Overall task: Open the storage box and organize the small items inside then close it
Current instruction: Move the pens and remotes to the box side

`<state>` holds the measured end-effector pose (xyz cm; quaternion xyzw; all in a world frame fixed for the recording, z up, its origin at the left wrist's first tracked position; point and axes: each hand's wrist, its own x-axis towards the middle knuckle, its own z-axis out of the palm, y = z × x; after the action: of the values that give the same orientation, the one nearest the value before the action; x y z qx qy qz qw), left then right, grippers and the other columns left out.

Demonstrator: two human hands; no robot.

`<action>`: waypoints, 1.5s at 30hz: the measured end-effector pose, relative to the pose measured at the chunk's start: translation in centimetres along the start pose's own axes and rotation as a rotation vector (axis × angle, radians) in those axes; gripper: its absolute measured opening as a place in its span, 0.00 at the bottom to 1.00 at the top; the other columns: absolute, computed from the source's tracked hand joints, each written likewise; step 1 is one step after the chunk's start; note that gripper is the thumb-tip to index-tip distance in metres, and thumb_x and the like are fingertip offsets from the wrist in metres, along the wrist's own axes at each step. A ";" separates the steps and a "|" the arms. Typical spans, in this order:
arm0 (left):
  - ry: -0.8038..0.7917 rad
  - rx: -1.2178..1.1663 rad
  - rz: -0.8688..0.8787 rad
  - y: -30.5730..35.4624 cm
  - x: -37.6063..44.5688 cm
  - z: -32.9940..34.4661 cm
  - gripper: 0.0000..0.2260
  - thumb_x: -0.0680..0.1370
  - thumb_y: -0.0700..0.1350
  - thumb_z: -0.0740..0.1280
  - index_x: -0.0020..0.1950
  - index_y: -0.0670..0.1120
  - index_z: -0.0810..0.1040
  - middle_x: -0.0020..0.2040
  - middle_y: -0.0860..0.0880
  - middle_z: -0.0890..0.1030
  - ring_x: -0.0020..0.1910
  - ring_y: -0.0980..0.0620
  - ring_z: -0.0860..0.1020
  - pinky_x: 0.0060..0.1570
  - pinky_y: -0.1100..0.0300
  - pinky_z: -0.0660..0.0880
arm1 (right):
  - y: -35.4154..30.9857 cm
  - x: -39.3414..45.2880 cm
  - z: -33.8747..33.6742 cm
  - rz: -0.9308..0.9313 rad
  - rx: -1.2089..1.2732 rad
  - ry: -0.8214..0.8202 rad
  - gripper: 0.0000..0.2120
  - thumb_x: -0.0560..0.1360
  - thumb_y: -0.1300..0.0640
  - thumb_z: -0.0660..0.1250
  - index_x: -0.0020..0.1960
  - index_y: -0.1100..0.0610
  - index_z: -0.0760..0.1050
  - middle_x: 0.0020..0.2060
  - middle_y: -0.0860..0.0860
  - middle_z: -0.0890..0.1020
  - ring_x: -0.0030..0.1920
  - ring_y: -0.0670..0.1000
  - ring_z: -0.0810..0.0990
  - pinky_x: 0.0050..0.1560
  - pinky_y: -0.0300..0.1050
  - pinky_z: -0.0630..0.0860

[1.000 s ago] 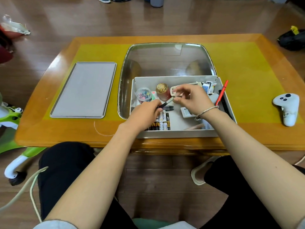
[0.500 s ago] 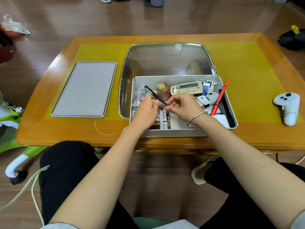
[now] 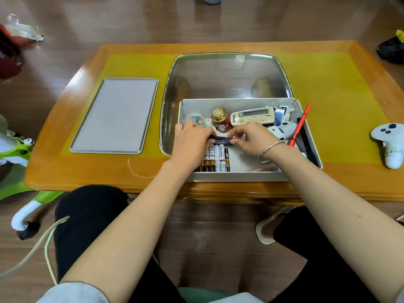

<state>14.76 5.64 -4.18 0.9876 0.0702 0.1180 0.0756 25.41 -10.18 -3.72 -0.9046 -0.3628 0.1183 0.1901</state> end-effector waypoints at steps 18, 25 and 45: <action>-0.337 -0.306 0.039 1.2 -0.7 0.9 0.23 0.82 0.51 0.58 0.75 0.45 0.62 0.76 0.46 0.61 0.75 0.48 0.58 0.73 0.52 0.55 | 0.1 1.2 1.1 0.052 -0.176 0.144 0.09 0.77 0.55 0.64 0.52 0.56 0.80 0.47 0.57 0.83 0.51 0.59 0.78 0.53 0.49 0.74; -0.538 -0.247 -0.141 1.0 -0.5 2.2 0.33 0.80 0.61 0.56 0.78 0.43 0.52 0.79 0.45 0.47 0.78 0.47 0.48 0.75 0.50 0.49 | -1.4 2.7 2.0 0.062 -0.309 0.100 0.10 0.76 0.57 0.64 0.54 0.57 0.80 0.49 0.59 0.82 0.52 0.61 0.78 0.49 0.49 0.73; -0.673 -0.030 -0.189 0.4 0.6 2.7 0.37 0.78 0.67 0.51 0.79 0.47 0.44 0.79 0.45 0.43 0.78 0.46 0.42 0.74 0.43 0.45 | -0.9 2.3 2.3 0.058 -0.369 -0.023 0.16 0.72 0.68 0.62 0.57 0.58 0.77 0.52 0.59 0.79 0.53 0.61 0.78 0.50 0.50 0.74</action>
<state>16.05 4.99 -6.61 0.9591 0.1306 -0.2209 0.1198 25.68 -7.42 -5.55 -0.9328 -0.3543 0.0653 0.0134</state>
